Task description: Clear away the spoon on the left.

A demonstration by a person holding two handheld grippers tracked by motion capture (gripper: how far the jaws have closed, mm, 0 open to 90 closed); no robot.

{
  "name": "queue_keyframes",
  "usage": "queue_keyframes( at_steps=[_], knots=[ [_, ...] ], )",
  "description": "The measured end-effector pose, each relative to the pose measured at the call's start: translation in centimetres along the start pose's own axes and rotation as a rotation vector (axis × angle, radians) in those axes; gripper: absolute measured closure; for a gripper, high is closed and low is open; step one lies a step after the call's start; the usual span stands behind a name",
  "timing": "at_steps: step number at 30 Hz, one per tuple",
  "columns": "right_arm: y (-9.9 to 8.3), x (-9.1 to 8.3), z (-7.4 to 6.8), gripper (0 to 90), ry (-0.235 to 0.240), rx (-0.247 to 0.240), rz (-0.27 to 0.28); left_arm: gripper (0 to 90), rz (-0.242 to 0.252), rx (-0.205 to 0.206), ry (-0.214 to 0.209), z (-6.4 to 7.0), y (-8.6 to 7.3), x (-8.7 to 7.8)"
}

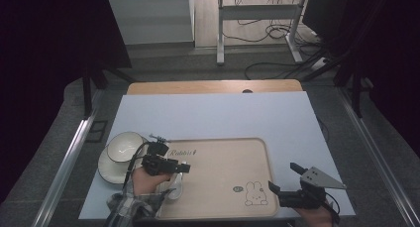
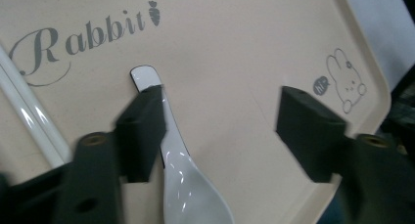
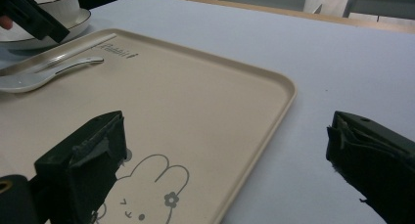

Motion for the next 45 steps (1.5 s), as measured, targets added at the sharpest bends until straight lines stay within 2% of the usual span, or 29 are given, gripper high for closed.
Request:
queue_keyframes(
  at_steps=[2,6,11,15,17,18,20,24,25,26,27,29,30,35,39,41,45],
  knots=[
    [0.0,0.0,0.0,1.4,0.001,0.001,0.0,54.0,-0.02,-0.006,0.012,-0.2,-0.1,0.5],
    [0.0,0.0,0.0,1.4,0.002,0.0,0.001,75.9,-0.013,-0.024,0.026,-0.5,0.2,1.4],
    [0.0,0.0,0.0,1.7,0.004,0.001,0.002,87.5,-0.039,-0.019,0.066,-0.9,0.0,2.5],
    [0.0,-0.1,-0.1,1.8,0.005,0.0,0.003,90.0,-0.079,-0.006,0.117,-1.3,-0.4,3.4],
    [0.1,-0.1,0.0,1.8,0.005,-0.001,0.004,90.0,-0.085,-0.005,0.129,-1.5,-0.5,3.6],
    [0.1,-0.1,0.0,1.8,0.005,0.0,0.003,90.0,-0.087,-0.007,0.146,-1.6,-0.5,3.7],
    [0.1,-0.1,0.0,1.8,0.004,0.001,0.003,89.9,-0.08,-0.014,0.147,-1.7,-0.5,3.6],
    [0.1,-0.1,0.0,1.8,0.004,-0.001,0.003,88.9,-0.067,-0.031,0.177,-2.3,-0.6,3.3],
    [0.1,-0.1,0.0,1.8,0.003,-0.001,0.003,88.9,-0.066,-0.036,0.2,-2.6,-0.6,3.1],
    [0.1,-0.1,0.0,1.8,0.003,-0.001,0.003,88.7,-0.067,-0.037,0.199,-2.7,-0.7,3.0],
    [0.1,-0.1,0.0,1.8,0.003,-0.001,0.003,88.0,-0.058,-0.046,0.179,-2.6,-0.7,3.1],
    [0.1,-0.1,0.0,1.8,0.001,-0.001,0.005,85.6,-0.048,-0.03,0.17,-2.5,-0.7,2.9],
    [0.1,-0.1,0.0,1.8,0.001,0.002,0.004,83.7,-0.034,-0.028,0.15,-2.3,-0.5,2.8],
    [0.1,0.0,-0.1,1.8,0.001,0.0,0.003,78.7,-0.007,-0.009,0.127,-2.0,-0.3,2.2],
    [0.0,0.0,0.0,1.8,0.0,-0.001,0.003,61.7,0.001,0.021,0.098,-1.7,-0.4,1.5],
    [0.0,0.0,-0.1,1.8,0.001,-0.001,-0.001,51.3,0.01,0.018,0.083,-1.5,-0.4,1.1],
    [0.0,0.0,-0.1,1.8,0.002,-0.005,-0.002,22.3,0.045,0.028,0.025,-0.7,-0.2,0.3]
  ],
)
Point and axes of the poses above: each handheld gripper's, and its own axes: x roughly forward along the jaws, y roughly out of its top, z roughly to its right, the point moved 10 cm from there along x, roughly forward along the jaws, and after that the axes turned 10 degrees about x, right-handed, at the moved point
